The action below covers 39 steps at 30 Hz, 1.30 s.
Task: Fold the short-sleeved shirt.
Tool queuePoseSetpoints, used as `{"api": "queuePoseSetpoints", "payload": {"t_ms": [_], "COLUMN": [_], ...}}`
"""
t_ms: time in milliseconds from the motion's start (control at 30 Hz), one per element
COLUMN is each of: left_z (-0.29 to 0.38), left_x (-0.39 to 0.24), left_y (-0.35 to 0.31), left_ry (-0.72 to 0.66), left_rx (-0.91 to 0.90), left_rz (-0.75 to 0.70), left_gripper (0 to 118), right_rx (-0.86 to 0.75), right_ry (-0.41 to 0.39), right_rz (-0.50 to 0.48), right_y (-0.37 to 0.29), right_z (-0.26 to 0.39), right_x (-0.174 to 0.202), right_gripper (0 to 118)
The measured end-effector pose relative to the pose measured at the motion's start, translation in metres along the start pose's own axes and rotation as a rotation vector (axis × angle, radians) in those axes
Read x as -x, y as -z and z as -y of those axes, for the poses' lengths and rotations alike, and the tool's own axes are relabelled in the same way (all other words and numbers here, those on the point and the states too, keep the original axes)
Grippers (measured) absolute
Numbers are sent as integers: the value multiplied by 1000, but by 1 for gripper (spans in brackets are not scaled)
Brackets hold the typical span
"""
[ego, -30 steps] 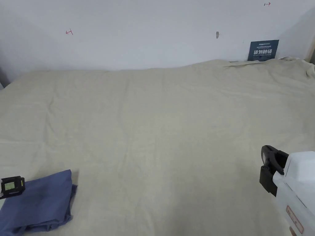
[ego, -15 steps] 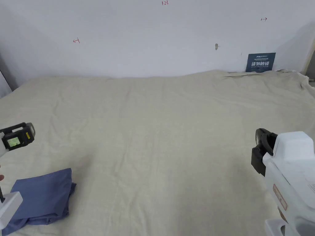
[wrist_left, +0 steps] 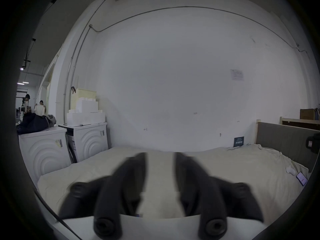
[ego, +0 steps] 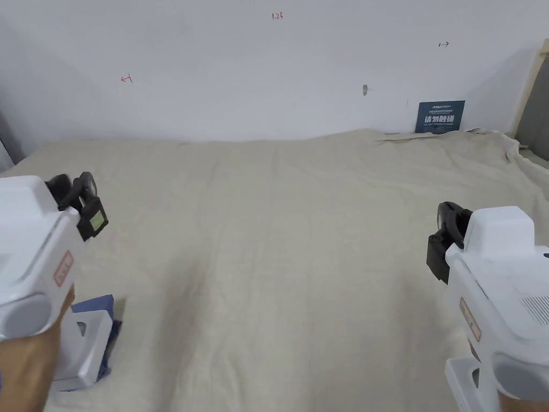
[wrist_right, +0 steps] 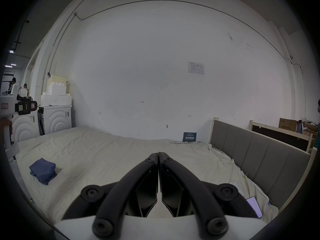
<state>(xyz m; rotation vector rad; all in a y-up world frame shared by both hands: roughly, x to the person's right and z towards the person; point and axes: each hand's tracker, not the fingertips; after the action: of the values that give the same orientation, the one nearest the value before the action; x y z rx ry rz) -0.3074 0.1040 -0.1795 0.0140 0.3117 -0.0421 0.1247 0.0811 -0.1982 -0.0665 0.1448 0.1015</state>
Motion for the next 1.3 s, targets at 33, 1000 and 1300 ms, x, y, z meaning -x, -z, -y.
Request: {"api": "queuePoseSetpoints", "payload": {"t_ms": [33, 1000, 1300], "left_z": [2, 76, 73], "left_x": [-6, -123, -126], "left_y": [-2, -33, -35], "left_ry": [7, 17, 19], "left_rx": [-1, -24, -34], "left_rz": [7, 194, 198], "left_gripper": [14, 0, 0], "right_rx": [-2, -12, -15], "right_ry": [2, 15, 15], "right_rz": [2, 65, 62], "right_y": [-1, -11, -12], "right_z": [0, 11, 10], "right_x": [-1, -15, -13], "right_gripper": [0, 0, 0]}}
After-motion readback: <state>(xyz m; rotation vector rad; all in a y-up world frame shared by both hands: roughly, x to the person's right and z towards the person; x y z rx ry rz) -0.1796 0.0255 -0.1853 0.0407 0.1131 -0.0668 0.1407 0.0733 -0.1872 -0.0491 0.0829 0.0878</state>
